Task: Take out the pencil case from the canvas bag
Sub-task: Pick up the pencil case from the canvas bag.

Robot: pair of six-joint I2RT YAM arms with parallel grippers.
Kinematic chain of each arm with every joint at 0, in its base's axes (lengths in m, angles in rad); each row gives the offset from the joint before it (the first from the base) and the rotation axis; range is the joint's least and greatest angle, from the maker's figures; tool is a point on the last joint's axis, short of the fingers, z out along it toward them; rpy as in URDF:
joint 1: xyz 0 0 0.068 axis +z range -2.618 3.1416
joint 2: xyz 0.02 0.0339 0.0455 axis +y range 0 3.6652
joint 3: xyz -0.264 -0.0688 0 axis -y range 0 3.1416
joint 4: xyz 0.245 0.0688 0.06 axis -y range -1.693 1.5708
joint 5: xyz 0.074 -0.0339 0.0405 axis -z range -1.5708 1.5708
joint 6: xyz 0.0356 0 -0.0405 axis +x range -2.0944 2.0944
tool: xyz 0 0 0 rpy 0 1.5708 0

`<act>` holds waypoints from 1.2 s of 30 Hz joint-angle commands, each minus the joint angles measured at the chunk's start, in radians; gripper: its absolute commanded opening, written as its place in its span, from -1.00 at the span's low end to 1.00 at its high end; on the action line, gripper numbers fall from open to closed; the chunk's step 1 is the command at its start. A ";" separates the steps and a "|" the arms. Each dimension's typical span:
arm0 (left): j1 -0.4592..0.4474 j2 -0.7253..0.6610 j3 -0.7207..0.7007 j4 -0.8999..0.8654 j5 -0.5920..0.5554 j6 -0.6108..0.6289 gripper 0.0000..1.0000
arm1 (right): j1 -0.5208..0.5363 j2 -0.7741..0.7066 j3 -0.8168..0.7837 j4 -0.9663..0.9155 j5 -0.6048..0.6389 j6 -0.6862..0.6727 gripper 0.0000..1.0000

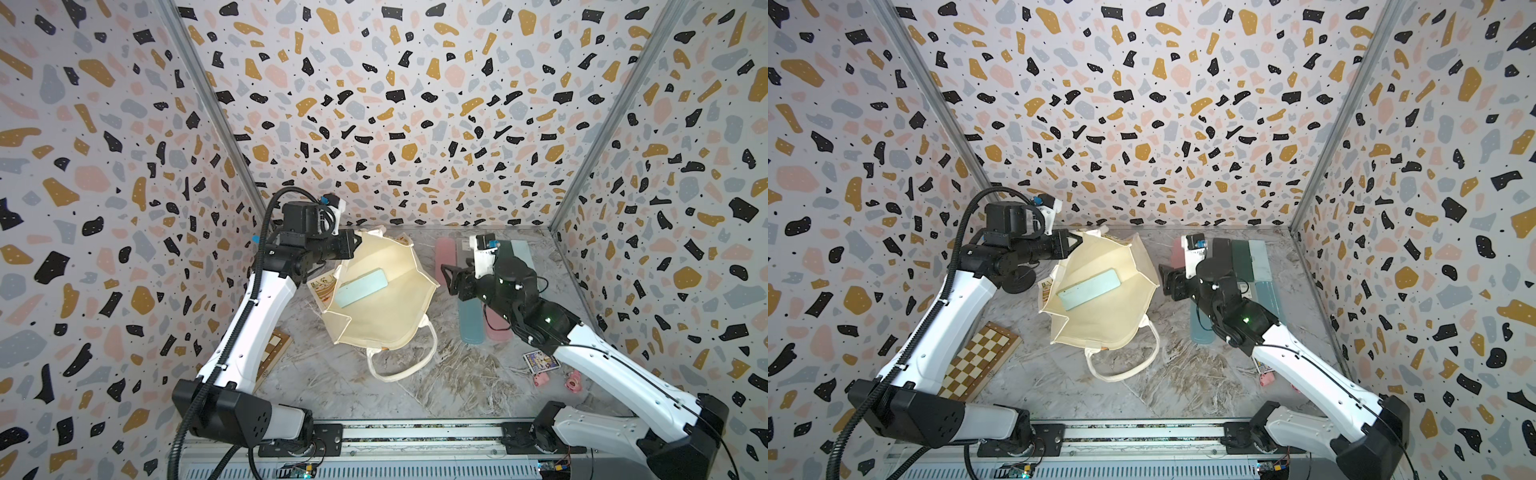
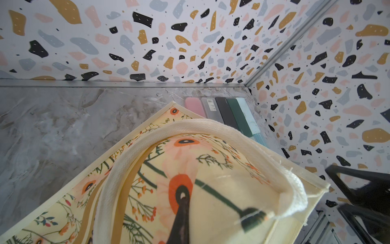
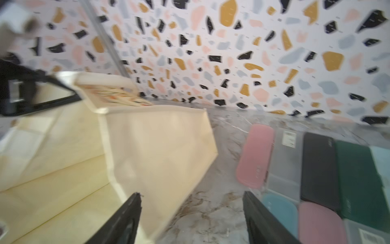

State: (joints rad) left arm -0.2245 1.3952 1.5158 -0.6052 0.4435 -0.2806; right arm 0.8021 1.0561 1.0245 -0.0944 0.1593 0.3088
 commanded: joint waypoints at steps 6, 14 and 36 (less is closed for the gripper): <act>-0.101 0.004 0.014 0.005 -0.019 0.054 -1.00 | 0.205 0.021 -0.068 0.056 -0.105 -0.128 0.24; -0.111 -0.047 -0.026 0.002 -0.037 0.047 -1.00 | 0.252 0.278 -0.101 0.081 -0.098 -0.131 0.19; -0.166 -0.147 -0.156 0.069 -0.004 -0.007 -1.00 | 0.105 0.929 0.432 -0.017 -0.070 0.517 0.39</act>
State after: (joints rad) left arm -0.3763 1.2774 1.3579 -0.6182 0.4183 -0.2775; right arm 0.9108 1.9812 1.4124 -0.0681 0.1013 0.6556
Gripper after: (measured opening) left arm 0.047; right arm 0.693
